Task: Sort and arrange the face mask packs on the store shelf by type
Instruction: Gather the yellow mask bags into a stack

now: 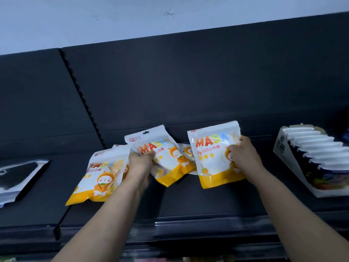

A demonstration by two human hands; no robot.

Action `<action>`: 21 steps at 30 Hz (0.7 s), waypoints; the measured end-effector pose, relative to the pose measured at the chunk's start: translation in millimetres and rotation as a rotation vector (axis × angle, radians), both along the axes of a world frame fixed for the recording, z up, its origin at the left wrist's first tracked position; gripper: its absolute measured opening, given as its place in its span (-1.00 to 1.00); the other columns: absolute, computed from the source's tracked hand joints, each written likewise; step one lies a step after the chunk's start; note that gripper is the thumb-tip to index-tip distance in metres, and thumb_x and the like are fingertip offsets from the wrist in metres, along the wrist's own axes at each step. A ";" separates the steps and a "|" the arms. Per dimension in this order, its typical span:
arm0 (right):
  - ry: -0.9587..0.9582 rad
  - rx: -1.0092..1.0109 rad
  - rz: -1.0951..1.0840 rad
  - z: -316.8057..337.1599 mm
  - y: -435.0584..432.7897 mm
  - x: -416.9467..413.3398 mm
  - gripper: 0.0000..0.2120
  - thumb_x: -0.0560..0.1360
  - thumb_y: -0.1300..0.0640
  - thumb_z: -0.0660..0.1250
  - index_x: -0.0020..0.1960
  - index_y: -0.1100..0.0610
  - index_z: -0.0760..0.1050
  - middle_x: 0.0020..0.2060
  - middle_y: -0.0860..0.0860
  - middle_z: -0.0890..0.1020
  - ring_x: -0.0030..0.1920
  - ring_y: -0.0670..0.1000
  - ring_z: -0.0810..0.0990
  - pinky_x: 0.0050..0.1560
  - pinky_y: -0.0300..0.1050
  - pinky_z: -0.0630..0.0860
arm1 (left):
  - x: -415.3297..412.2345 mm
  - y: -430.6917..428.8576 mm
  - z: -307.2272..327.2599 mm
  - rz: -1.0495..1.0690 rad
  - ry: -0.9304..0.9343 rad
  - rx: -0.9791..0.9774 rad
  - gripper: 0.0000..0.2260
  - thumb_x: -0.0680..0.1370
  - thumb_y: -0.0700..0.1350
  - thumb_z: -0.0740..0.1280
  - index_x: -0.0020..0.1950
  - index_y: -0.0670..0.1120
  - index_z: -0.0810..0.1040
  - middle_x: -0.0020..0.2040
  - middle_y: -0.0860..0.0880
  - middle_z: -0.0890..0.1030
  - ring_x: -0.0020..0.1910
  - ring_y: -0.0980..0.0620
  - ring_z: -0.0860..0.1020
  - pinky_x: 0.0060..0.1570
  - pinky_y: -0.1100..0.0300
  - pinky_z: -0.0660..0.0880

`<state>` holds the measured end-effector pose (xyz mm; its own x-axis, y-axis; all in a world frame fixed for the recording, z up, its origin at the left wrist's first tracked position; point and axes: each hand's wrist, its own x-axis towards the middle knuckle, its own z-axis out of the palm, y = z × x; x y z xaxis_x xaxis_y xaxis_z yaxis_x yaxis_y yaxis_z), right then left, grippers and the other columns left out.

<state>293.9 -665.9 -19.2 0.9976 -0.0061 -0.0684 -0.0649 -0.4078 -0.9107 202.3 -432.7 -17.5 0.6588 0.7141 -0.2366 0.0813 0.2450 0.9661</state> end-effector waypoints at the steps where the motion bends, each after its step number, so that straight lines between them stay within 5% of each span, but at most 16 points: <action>1: 0.018 0.104 -0.021 -1.1 -2.6 0.6 -0.73 0.50 0.11 0.19 0.20 0.02 0.35 -0.16 -0.04 0.52 -0.20 0.07 0.55 -0.11 0.07 0.58 | 4.4 -4.7 -7.6 -0.027 0.007 -0.011 -0.95 0.57 -0.28 0.30 0.01 -0.18 0.52 -0.02 -0.18 0.65 -0.02 -0.21 0.64 0.08 -0.19 0.56; 5: 0.084 0.217 0.018 -2.7 -4.0 -2.1 -0.64 0.54 0.14 0.20 0.32 -0.03 0.33 -0.02 0.02 0.52 -0.29 -0.02 0.50 -0.35 -0.14 0.50 | 15.9 -26.0 -34.8 -0.079 0.069 -0.054 -0.98 0.54 -0.28 0.35 -0.05 -0.20 0.57 -0.05 -0.17 0.67 -0.08 -0.19 0.65 0.04 -0.11 0.59; 8: 0.100 0.187 0.040 -9.8 -2.1 -2.8 -0.60 0.53 0.09 0.25 0.34 -0.06 0.31 0.11 0.04 0.53 -0.14 0.05 0.60 -0.26 0.01 0.62 | 21.4 -35.1 -46.3 -0.069 0.081 -0.097 -0.95 0.51 -0.30 0.38 -0.04 -0.22 0.58 -0.06 -0.18 0.67 -0.12 -0.18 0.65 0.00 -0.10 0.60; 12: 0.102 0.152 0.099 -14.3 -0.4 -1.3 -0.76 0.56 0.08 0.24 0.21 -0.06 0.34 -0.01 -0.01 0.54 -0.14 0.05 0.59 -0.23 0.02 0.64 | 22.8 -32.5 -46.3 -0.053 0.104 -0.035 -0.91 0.47 -0.28 0.42 -0.06 -0.18 0.57 -0.06 -0.16 0.68 -0.11 -0.16 0.66 -0.02 -0.10 0.61; 15: 0.044 0.093 0.171 -11.9 7.5 0.0 -0.81 0.56 0.08 0.23 0.17 -0.03 0.38 0.00 -0.03 0.57 -0.12 -0.03 0.57 -0.25 -0.08 0.58 | 19.6 -23.1 -38.1 0.058 0.064 0.127 -0.77 0.44 -0.25 0.41 0.08 -0.18 0.54 0.00 -0.13 0.66 -0.09 -0.10 0.64 -0.02 0.00 0.61; 17: 0.002 -0.006 0.250 -10.4 18.0 3.1 -0.72 0.55 0.03 0.25 0.24 0.00 0.40 0.08 -0.04 0.57 0.04 0.00 0.56 0.00 -0.02 0.55 | 13.4 -17.2 -29.4 0.099 0.021 0.276 -0.68 0.42 -0.22 0.38 0.16 -0.15 0.47 0.09 -0.10 0.61 0.00 -0.07 0.61 0.06 -0.03 0.59; 21: -0.140 -0.194 0.410 -11.7 48.7 2.2 -0.56 0.52 -0.03 0.28 0.37 0.03 0.35 0.22 -0.03 0.52 0.23 0.06 0.48 0.26 0.06 0.42 | -4.3 -15.3 -17.5 0.003 0.067 0.679 -0.50 0.54 -0.12 0.33 0.46 -0.03 0.29 0.43 -0.01 0.30 0.42 -0.02 0.28 0.39 0.00 0.30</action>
<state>296.1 -617.2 -30.9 0.9198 0.3912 0.0304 0.2552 -0.5377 -0.8036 198.0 -448.1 -35.0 0.6559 0.7207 0.2247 0.1463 -0.4134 0.8987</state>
